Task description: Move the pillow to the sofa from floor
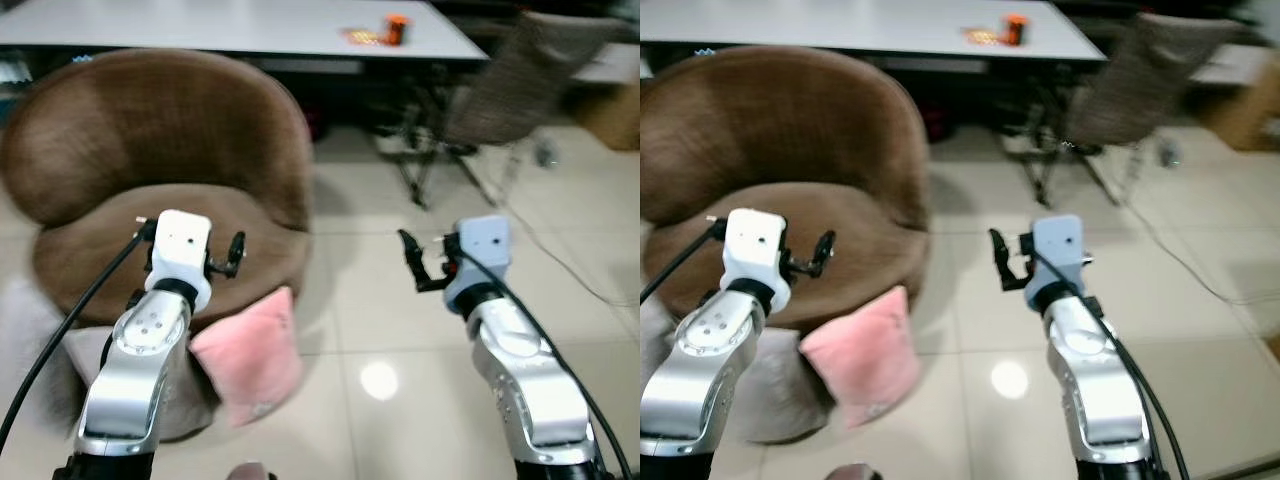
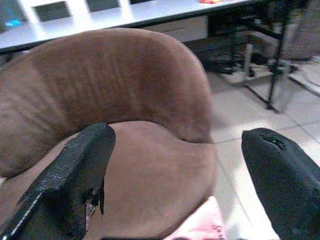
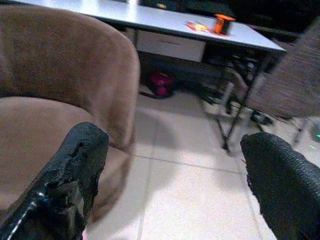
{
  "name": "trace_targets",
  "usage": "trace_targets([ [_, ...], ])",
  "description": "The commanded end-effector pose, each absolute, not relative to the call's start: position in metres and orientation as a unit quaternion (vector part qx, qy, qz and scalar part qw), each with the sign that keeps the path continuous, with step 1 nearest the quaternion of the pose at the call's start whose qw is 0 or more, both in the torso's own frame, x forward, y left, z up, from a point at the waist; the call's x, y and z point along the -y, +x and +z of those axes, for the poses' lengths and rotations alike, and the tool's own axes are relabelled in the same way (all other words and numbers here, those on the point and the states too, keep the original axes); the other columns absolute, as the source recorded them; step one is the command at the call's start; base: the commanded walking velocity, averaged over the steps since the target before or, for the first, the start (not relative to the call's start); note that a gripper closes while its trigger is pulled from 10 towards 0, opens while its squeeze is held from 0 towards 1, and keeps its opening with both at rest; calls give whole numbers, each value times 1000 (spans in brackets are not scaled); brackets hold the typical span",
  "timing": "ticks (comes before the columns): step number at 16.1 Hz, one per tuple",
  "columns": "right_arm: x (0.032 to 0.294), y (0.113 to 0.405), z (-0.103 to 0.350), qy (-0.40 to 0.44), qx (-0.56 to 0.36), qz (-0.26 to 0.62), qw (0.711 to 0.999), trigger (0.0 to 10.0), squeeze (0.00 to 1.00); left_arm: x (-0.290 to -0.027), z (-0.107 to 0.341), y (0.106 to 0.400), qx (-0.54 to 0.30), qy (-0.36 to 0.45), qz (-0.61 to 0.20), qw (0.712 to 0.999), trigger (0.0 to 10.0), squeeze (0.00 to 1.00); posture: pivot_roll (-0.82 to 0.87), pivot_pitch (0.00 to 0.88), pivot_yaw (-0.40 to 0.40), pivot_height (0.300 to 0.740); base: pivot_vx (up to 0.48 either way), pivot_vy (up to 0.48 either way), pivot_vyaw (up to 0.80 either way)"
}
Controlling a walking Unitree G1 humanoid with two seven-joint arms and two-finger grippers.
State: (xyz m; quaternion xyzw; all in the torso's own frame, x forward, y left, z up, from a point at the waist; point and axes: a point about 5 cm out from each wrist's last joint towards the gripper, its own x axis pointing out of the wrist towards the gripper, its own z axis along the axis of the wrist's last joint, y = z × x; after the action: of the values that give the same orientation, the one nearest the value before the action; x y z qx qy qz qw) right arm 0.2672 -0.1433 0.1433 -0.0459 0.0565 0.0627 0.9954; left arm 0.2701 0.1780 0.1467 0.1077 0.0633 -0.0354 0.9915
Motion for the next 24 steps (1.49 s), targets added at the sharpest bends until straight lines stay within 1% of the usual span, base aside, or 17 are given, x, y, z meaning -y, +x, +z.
trace_targets([
  [1, 149, 266, 145, -47, -54, 50, 996, 10000, 1000, -174, 150, 270, -54, 107, -43, 992, 10000, 0, -135, 0, -39, 740, 0, 0, 800],
  [4, 147, 259, 142, -32, -58, 38, 997, 10000, 1000, -177, 154, 265, -48, 71, -63, 994, 10000, 0, -133, 0, -28, 740, 0, 0, 800],
  [7, 141, 256, 141, -26, -55, 49, 997, 10000, 1000, -177, 155, 264, -49, 80, -74, 993, 10000, 0, -132, 0, -21, 740, 333, 0, 800],
  [8, 142, 256, 142, -42, -47, 41, 997, 10000, 1000, -179, 154, 264, -51, 78, -68, 993, 10000, 0, -125, 0, -19, 740, 345, 0, 0],
  [12, 147, 259, 140, -48, -58, 17, 997, 10000, 1000, -181, 155, 263, -51, 78, -68, 993, 10000, 0, -124, 0, -19, 740, 343, 0, 0],
  [13, 153, 260, 141, -73, -54, -14, 996, 10000, 1000, -181, 155, 263, -53, 77, -70, 993, 10000, 0, -129, 0, -23, 740, 341, 0, 0],
  [14, 153, 260, 142, -79, -51, -17, 995, 10000, 1000, -180, 154, 262, -53, 77, -70, 993, 10000, 0, -129, 0, -23, 740, 341, 0, 0],
  [16, 154, 260, 141, -66, -58, -12, 996, 10000, 1000, -179, 154, 262, -54, 78, -71, 993, 10000, 0, -129, 0, -26, 740, 339, 0, 0],
  [17, 157, 260, 139, -29, -71, 0, 997, 10000, 1000, -179, 153, 262, -57, 82, -69, 993, 10000, 0, -127, 0, -27, 740, 0, 0, 0],
  [18, 157, 259, 139, -27, -72, 9, 997, 10000, 1000, -178, 153, 262, -56, 80, -69, 993, 10000, 0, -128, 0, -25, 740, 0, 0, 0],
  [20, 154, 259, 141, -43, -62, 21, 997, 10000, 1000, -179, 152, 262, -58, 80, -65, 993, 10000, 0, -131, 0, -24, 740, 0, 0, 800],
  [22, 155, 260, 143, -71, -51, 9, 996, 10000, 1000, -179, 152, 262, -59, 82, -64, 993, 10000, 0, -132, 0, -24, 740, 0, 0, 800],
  [24, 152, 259, 144, -52, -43, 15, 998, 10000, 1000, -177, 152, 262, -58, 88, -67, 992, 10000, 0, -130, 0, -27, 740, 0, 0, 800],
])
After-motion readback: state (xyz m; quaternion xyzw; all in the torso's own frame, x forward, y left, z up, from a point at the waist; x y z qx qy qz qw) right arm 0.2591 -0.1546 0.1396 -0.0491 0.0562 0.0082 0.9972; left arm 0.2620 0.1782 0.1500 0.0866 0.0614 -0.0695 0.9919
